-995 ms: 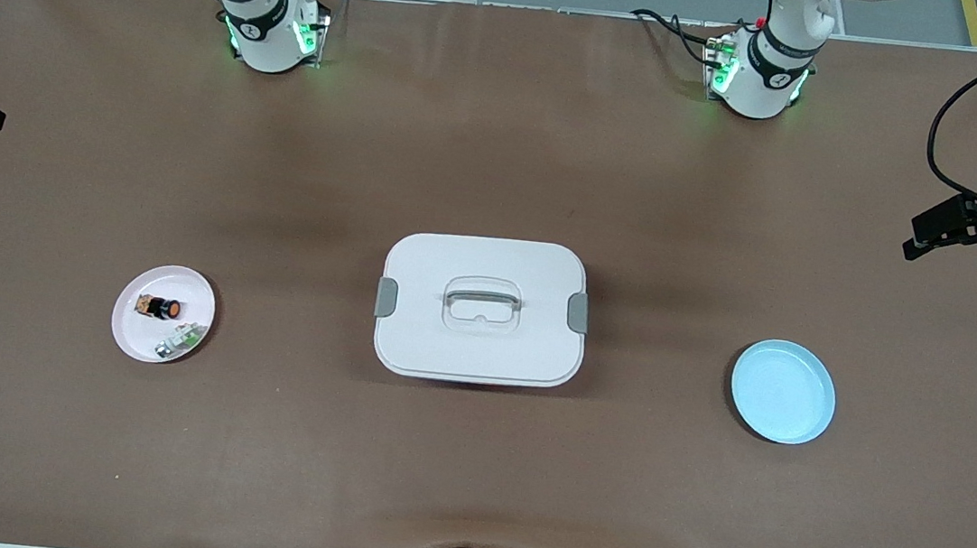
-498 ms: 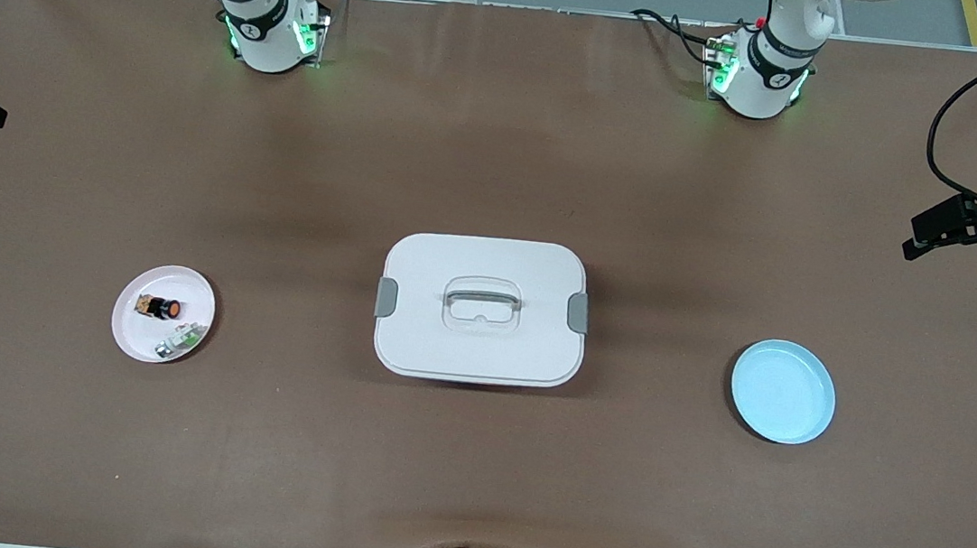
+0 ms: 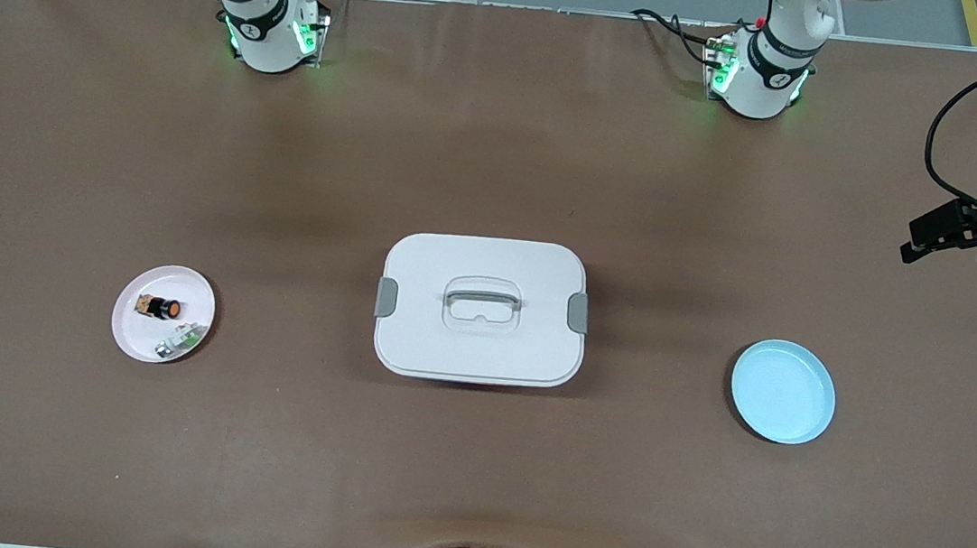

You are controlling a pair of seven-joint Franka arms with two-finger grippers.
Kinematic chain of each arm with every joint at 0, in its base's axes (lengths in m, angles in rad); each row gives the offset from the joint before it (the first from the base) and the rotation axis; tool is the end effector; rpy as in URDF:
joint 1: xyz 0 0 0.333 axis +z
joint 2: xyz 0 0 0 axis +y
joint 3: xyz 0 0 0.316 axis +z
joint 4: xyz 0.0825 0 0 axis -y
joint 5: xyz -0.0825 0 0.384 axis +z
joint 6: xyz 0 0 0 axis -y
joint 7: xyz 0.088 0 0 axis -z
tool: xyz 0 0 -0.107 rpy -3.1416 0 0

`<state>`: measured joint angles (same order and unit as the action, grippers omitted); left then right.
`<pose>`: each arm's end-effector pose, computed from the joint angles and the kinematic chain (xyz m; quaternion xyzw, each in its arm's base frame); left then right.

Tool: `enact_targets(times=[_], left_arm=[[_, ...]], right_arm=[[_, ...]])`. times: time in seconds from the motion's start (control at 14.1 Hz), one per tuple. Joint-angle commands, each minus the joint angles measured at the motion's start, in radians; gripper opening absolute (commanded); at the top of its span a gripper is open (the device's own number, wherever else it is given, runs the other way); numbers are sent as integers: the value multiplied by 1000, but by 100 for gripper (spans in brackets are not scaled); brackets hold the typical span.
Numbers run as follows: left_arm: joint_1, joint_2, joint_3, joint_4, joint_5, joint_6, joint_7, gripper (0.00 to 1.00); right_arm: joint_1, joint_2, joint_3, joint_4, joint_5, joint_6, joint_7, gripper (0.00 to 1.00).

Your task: Transfer orange switch to right arm and place

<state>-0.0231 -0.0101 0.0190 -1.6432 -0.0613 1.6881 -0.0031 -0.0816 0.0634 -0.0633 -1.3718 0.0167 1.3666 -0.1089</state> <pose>0.5614 -0.0081 0.6064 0.9992 0.0023 0.0274 0.0307 0.5468 -0.0763 0.6641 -0.9993 0.0166 0.0332 0.0105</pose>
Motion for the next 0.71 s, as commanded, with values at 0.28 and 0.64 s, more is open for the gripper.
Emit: enact_targets(times=[0.28, 0.64], left_arm=[[2, 12, -4, 23, 23, -4, -17, 100], [2, 13, -4, 23, 23, -4, -17, 100]], right_arm=[[-4, -27, 5, -3, 14, -17, 0, 100], [-3, -28, 7, -4, 32, -18, 0, 100]])
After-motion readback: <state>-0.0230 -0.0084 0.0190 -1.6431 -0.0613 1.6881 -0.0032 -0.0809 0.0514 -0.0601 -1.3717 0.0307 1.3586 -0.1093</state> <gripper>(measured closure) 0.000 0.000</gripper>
